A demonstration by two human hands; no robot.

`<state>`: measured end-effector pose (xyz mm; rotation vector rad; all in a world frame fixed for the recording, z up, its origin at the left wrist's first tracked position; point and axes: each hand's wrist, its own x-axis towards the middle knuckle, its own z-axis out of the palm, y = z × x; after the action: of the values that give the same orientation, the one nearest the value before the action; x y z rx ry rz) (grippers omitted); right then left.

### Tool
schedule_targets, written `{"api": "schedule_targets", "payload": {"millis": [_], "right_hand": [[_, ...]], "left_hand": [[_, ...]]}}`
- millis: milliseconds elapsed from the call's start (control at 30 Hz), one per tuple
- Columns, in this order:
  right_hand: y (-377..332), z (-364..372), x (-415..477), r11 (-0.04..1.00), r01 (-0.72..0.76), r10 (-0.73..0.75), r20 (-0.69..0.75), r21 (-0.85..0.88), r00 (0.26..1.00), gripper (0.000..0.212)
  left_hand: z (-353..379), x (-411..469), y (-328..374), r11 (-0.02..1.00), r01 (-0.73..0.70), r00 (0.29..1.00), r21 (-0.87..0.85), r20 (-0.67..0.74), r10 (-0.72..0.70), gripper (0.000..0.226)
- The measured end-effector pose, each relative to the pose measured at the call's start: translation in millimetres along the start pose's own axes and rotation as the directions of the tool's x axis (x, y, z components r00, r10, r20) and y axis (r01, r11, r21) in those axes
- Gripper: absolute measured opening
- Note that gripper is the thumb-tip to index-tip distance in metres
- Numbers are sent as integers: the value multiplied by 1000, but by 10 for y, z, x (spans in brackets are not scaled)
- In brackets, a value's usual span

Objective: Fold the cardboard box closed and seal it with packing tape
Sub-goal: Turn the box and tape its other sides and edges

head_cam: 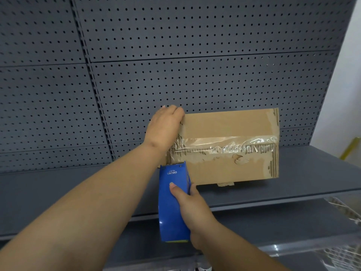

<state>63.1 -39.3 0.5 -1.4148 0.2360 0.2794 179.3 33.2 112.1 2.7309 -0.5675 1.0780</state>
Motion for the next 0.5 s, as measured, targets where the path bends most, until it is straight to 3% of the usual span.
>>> {"api": "schedule_targets", "payload": {"millis": [100,200,367,500], "right_hand": [[33,-4,-9,1000,28,-28,-3,6,1000,83],[28,63,-63,996,83,-83,-2,20,997,77],[34,211,-116,992,93,-96,27,91,995,69],[55,181,-64,993,112,-112,-11,42,994,90]], "left_hand": [[-5,-5,26,998,-55,998,20,17,54,29],[0,-1,31,991,-96,989,89,123,84,49],[-4,-35,20,985,-116,975,129,206,88,58],[-1,-50,6,982,-126,968,138,233,92,61]]}}
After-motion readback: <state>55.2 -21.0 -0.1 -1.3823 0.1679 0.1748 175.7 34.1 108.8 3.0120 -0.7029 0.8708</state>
